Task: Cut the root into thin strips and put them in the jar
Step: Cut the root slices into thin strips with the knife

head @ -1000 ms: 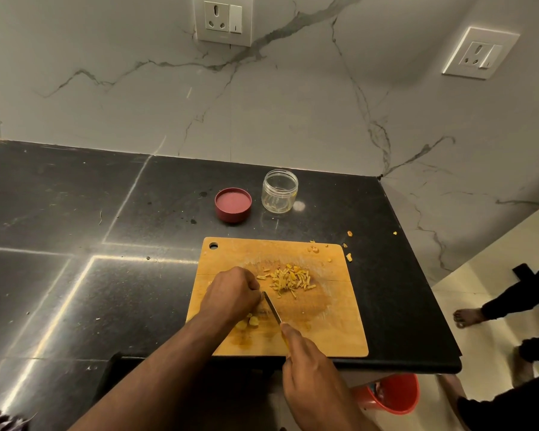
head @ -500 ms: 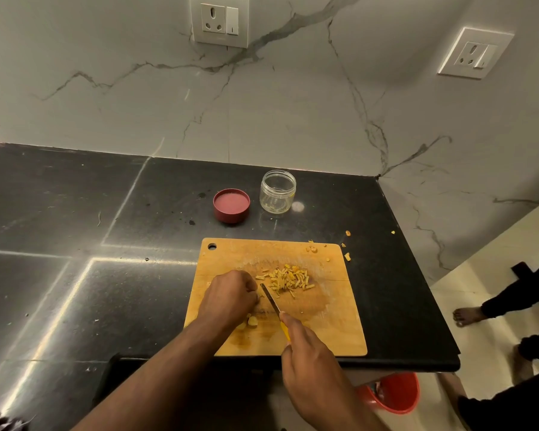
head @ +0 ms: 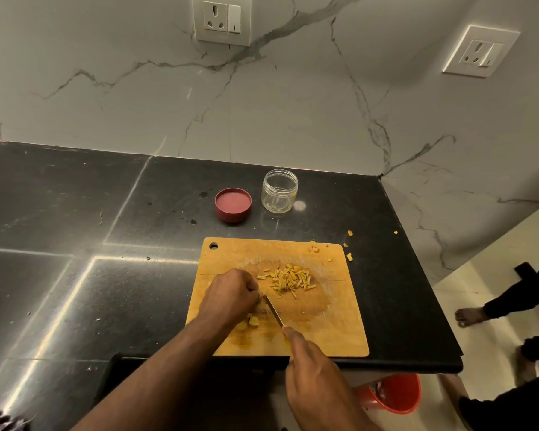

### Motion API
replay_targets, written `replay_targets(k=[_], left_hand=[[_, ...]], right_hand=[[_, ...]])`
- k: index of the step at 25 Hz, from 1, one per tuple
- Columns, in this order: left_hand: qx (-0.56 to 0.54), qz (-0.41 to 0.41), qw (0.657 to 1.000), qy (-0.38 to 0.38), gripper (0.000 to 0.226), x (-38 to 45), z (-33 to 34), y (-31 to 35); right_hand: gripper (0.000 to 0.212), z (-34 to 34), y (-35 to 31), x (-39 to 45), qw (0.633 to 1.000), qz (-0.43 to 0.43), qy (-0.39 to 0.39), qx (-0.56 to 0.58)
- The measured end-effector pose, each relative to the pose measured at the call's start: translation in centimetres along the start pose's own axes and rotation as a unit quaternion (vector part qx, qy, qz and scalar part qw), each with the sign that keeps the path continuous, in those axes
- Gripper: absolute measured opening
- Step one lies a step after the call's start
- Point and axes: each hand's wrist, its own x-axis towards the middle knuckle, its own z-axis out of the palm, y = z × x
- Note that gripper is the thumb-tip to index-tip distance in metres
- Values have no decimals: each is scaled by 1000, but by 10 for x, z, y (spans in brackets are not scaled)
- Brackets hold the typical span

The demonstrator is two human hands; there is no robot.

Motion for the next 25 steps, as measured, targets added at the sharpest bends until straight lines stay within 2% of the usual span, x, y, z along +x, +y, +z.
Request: replay_targets(k=[4, 8, 13, 25], left_hand=[[-6, 6, 1000, -6, 12, 0, 0, -4], [-2, 7, 1000, 7, 20, -3, 1, -4], [-13, -9, 1000, 16, 10, -3, 2, -3], [-18, -9, 1000, -3, 5, 1, 0, -5]], right_hand=[[53, -4, 3, -3, 999, 5, 38, 3], [52, -6, -3, 2, 999, -13, 40, 18], [51, -3, -9, 14, 999, -20, 25, 11], [53, 3, -2, 0, 1000, -10, 4, 4]])
